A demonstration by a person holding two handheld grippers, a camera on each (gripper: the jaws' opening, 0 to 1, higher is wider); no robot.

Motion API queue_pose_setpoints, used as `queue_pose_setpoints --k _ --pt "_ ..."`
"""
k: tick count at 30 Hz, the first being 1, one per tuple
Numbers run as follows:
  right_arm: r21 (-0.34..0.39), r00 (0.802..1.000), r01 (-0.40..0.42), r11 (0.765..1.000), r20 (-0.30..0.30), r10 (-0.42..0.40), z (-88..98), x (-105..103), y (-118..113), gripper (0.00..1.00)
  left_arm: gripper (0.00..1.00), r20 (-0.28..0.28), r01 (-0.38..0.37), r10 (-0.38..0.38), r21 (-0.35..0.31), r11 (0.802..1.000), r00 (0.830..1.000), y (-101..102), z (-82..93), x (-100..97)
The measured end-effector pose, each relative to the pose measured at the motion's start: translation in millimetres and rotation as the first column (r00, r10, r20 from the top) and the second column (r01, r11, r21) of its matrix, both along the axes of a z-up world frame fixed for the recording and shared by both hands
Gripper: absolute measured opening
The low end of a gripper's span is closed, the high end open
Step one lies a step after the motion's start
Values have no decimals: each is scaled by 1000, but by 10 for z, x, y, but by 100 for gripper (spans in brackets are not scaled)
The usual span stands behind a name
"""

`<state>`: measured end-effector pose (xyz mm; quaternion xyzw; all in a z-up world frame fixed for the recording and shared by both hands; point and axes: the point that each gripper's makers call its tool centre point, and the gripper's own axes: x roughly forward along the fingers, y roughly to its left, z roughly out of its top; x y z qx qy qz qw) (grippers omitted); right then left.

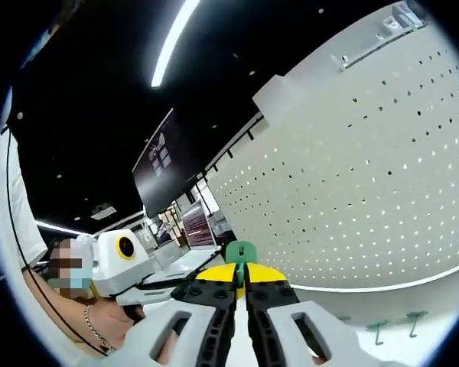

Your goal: Insert the hook assembly into the mounting plate slot until the hook locks in place.

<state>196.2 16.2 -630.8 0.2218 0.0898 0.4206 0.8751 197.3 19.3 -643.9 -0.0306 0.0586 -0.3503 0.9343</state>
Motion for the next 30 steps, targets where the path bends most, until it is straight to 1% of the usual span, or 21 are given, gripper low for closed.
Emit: queue_pose_setpoints --k 6,8,9,11,13,15,19,21,22,23,24,25,26,27,30 --pt "-9 1000 10 1000 8 -9 11 -6 -14 0 2 4 5 -5 1 1000 1000 -16 8 -1" --pt "13 1000 9 1000 2 -9 35 -9 -30 0 2 21 6 -6 4 1000 1000 -26 35 -2" --pt "11 1000 10 1000 3 -10 36 -12 -28 0 2 18 6 -6 7 1000 1000 -30 31 -3" --pt "-16 1000 16 1000 25 -16 31 -13 -25 0 2 14 6 -7 13 1000 1000 -33 20 4" --pt "-16 1000 14 1000 25 -14 28 -9 -26 0 2 8 5 -5 2 1000 1000 -33 18 4" --pt "-29 1000 13 999 29 -12 15 -9 -29 0 3 4 6 -6 7 1000 1000 -37 4 3" --pt "-33 1000 14 999 27 -13 12 -11 -26 0 3 6 5 -5 11 1000 1000 -36 -2 5" --pt "-31 1000 10 999 23 -9 8 -10 -20 0 4 -3 5 -5 6 1000 1000 -30 -5 6" --pt "-31 1000 7 999 21 -7 9 -10 -19 0 4 -1 7 -7 14 1000 1000 -31 -6 3" --pt "-35 1000 5 999 20 -5 7 -11 -16 0 7 19 7 -8 51 999 1000 -26 -15 8" --pt "-44 1000 2 999 24 -1 2 -15 -12 0 14 37 5 -8 80 997 999 -22 -19 18" --pt "-44 1000 2 999 27 -1 8 -13 -16 0 24 28 6 -8 101 995 1000 -25 -59 14" --pt "-47 1000 0 999 23 1 2 -13 -17 0 37 20 1 -3 98 995 1000 -29 -75 25" --pt "-49 1000 -1 999 26 2 4 -15 -17 0 44 8 -5 4 86 996 1000 -26 -79 37" --pt "-55 1000 -4 998 28 6 -5 -21 -14 0 55 16 6 -7 85 996 1000 -37 -80 28"
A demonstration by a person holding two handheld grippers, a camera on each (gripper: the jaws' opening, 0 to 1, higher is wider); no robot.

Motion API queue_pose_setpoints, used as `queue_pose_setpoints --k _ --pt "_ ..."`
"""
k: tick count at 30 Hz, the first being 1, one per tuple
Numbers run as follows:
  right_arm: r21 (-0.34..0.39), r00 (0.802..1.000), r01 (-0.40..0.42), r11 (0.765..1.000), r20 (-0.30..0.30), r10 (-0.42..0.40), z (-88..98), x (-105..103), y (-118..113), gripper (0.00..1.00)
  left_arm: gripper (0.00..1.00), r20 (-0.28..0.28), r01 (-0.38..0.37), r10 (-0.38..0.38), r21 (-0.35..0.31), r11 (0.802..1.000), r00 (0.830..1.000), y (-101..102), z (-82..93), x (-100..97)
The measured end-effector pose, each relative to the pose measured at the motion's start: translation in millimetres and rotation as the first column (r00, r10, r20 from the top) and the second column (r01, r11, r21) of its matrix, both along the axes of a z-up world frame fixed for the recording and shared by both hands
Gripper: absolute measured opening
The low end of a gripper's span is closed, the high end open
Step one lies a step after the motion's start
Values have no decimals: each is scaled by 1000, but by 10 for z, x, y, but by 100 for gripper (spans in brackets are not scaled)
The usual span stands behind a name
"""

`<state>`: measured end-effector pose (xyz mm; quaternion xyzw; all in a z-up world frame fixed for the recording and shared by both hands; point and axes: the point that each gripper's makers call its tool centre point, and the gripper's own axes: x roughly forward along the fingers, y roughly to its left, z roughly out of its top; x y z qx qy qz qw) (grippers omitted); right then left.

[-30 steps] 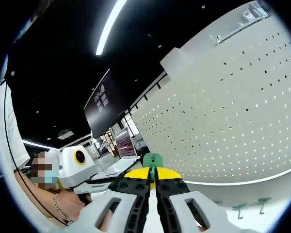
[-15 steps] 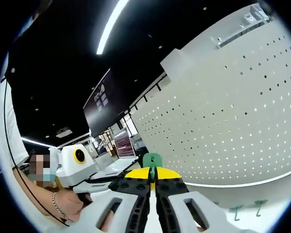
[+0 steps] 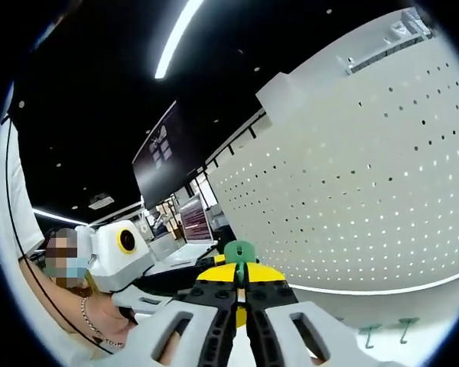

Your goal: Insert the hook assembly into the mounting plate slot until the hook locks in place.

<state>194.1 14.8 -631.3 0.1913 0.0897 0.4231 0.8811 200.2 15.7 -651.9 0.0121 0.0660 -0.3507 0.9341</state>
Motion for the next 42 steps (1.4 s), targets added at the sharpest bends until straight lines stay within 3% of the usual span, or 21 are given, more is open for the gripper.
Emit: queue_pose_setpoints --k 4,10,17,20,23,26,27,28,30,32,42 --pt "-1 1000 -6 1000 -2 6 -12 -10 9 0 76 -14 -3 4 28 1000 1000 -24 -72 8" --pt "-3 1000 -2 1000 -1 2 -7 -9 4 0 92 -55 -19 21 47 999 998 -2 -196 17" --pt "-7 1000 -5 1000 -2 5 -1 -13 17 0 89 -78 -25 28 42 999 997 28 -222 11" --pt "-97 998 53 994 28 -50 -17 54 -74 0 88 -76 -29 32 43 999 997 44 -222 15" --pt "-238 984 164 957 106 -142 -32 150 -252 0 88 -83 -33 37 43 999 996 59 -233 20" --pt "-304 965 254 918 143 -220 -55 219 -403 0 88 -85 -35 38 41 999 996 67 -243 25" --pt "-335 947 315 888 169 -272 -57 264 -503 0 87 -86 -35 39 40 999 996 68 -244 28" --pt "-340 938 341 876 185 -293 -44 287 -540 0 87 -89 -35 38 40 999 995 67 -249 28" --pt "-328 941 336 883 160 -299 -58 291 -545 0 87 -92 -34 37 37 999 995 69 -251 28" --pt "-346 937 346 872 181 -300 -50 309 -552 0 87 -91 -35 38 37 999 995 74 -248 31" --pt "-310 921 383 870 195 -336 148 547 -633 0 85 -95 -43 46 31 999 994 128 -257 15"
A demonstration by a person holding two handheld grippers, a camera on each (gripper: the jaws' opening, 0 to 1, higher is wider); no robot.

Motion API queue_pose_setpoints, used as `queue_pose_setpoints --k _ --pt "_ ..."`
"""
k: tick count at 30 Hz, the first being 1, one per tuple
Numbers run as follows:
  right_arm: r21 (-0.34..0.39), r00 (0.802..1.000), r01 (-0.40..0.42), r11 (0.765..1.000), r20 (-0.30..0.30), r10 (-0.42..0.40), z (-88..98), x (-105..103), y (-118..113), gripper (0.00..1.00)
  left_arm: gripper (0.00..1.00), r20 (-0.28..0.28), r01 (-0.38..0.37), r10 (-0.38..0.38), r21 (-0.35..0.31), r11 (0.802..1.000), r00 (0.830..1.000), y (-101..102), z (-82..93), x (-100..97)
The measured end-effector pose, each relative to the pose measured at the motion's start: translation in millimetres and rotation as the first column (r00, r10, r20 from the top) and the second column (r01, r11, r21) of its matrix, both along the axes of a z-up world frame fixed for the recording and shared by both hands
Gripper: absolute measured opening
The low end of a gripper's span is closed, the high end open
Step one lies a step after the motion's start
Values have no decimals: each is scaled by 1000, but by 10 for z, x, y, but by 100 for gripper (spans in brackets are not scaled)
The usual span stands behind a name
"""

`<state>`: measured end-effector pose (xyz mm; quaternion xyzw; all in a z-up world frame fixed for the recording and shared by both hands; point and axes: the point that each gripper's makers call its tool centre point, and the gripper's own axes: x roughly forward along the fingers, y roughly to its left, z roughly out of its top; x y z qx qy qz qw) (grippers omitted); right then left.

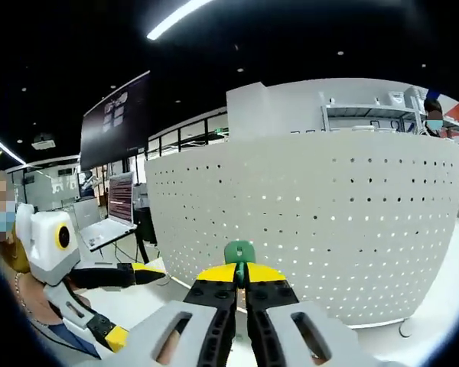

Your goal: Insert the hook assembly into the mounting plate slot until the hook locks in place.

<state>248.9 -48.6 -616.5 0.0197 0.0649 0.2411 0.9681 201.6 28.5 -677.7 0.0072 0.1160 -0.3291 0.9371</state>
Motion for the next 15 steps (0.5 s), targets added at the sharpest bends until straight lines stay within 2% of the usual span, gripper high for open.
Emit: queue_pose_setpoints --k 5,15 --pt "11 999 33 999 17 -33 100 176 -76 0 85 -6 -5 5 -3 1000 1000 25 -21 -20" --pt "-1 997 48 999 60 -48 312 467 -85 0 84 -17 -20 20 -11 1000 1000 87 -58 -37"
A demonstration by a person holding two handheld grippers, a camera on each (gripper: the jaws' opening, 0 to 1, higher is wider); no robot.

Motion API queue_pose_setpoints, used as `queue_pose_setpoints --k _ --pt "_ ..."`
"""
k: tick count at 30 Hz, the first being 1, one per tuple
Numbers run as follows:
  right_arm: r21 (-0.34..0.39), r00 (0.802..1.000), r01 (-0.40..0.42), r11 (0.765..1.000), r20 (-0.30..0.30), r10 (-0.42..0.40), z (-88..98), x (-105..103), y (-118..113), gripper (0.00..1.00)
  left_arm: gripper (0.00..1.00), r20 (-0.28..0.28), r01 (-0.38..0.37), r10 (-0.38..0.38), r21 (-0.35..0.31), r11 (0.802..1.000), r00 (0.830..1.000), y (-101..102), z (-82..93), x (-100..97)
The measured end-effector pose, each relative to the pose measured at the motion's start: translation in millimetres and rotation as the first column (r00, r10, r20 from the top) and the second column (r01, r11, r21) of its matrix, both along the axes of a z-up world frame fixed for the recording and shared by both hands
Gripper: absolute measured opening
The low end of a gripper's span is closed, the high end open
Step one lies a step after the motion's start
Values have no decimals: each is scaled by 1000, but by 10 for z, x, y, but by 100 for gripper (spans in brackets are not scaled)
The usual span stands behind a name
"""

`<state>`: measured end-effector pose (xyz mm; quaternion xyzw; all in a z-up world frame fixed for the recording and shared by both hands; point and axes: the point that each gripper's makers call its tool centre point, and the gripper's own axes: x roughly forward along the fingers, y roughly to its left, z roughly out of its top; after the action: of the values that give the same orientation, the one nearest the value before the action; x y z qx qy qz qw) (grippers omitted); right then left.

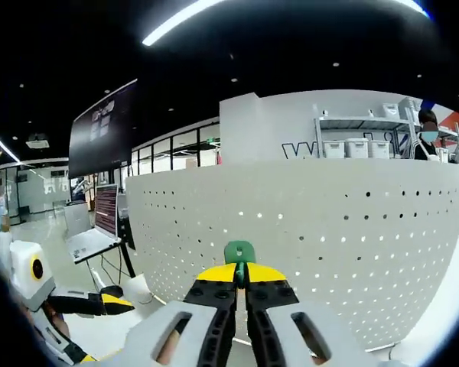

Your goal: Insert the hook assembly into the mounting plate slot until the hook locks in place.

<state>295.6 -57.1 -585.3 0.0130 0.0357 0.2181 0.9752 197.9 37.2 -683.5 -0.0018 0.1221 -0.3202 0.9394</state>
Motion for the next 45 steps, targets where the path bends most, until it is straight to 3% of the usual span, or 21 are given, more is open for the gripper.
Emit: queue_pose_setpoints --k 16,32,45 --pt "48 998 56 997 33 -58 246 336 -21 0 83 -17 -9 8 -14 1000 1000 33 -28 -42" --pt "63 991 112 992 67 -116 293 520 -20 0 82 -28 -12 12 -20 1000 1000 51 -54 -59" --pt "57 989 109 992 99 -114 361 602 64 0 81 -38 -16 16 -14 1000 999 83 -97 -59"
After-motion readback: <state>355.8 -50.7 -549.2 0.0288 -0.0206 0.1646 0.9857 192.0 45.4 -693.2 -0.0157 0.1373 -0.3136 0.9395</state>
